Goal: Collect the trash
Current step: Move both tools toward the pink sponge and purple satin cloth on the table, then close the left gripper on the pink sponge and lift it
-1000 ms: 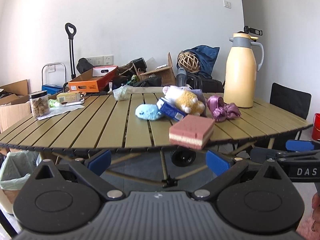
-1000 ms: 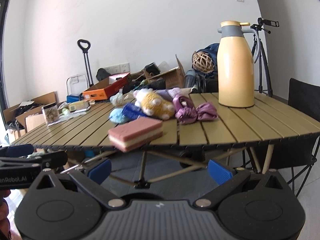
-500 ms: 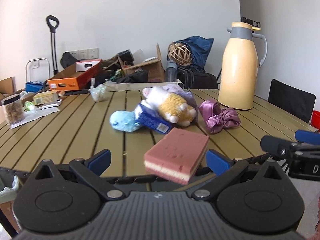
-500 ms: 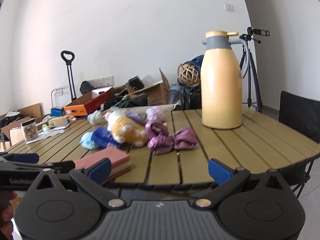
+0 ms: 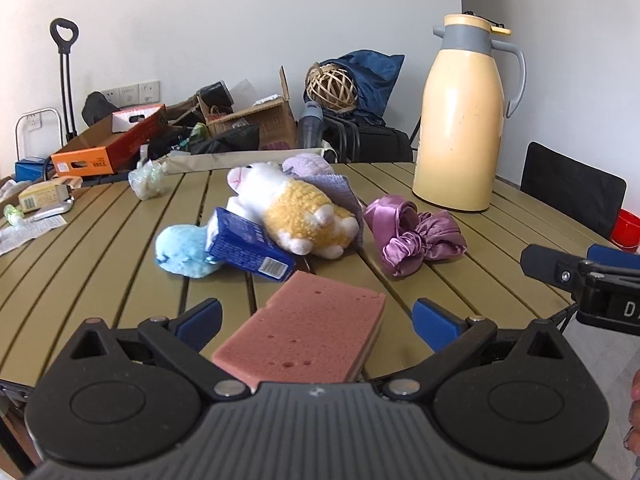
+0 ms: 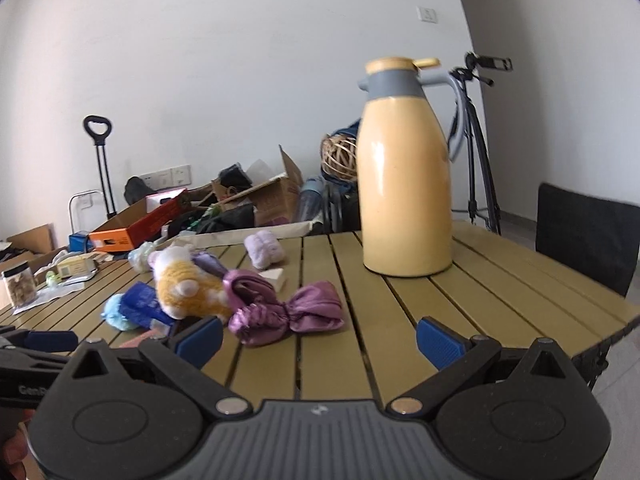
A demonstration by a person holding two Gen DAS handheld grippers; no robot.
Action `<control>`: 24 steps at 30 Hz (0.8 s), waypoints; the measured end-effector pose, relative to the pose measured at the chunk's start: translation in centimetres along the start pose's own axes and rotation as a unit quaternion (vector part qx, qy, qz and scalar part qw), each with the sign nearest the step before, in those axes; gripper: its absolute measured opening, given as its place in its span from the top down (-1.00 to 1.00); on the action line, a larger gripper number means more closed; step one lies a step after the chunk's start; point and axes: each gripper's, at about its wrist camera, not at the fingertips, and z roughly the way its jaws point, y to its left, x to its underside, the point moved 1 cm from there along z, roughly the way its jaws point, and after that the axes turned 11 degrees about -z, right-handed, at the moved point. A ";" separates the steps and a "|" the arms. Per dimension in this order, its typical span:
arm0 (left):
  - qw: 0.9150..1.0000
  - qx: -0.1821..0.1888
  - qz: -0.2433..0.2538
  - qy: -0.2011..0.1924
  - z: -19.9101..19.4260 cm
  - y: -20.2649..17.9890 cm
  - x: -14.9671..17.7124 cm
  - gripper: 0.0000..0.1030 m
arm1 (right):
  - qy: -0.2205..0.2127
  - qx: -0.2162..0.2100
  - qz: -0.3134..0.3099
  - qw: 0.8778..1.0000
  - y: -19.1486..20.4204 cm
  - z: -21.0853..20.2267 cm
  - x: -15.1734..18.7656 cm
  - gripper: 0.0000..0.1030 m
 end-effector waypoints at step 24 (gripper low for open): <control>1.000 -0.013 0.002 0.028 4.0 0.5 0.7 -1.00 | 0.042 -0.002 0.005 0.999 0.3 2.2 2.3 -1.00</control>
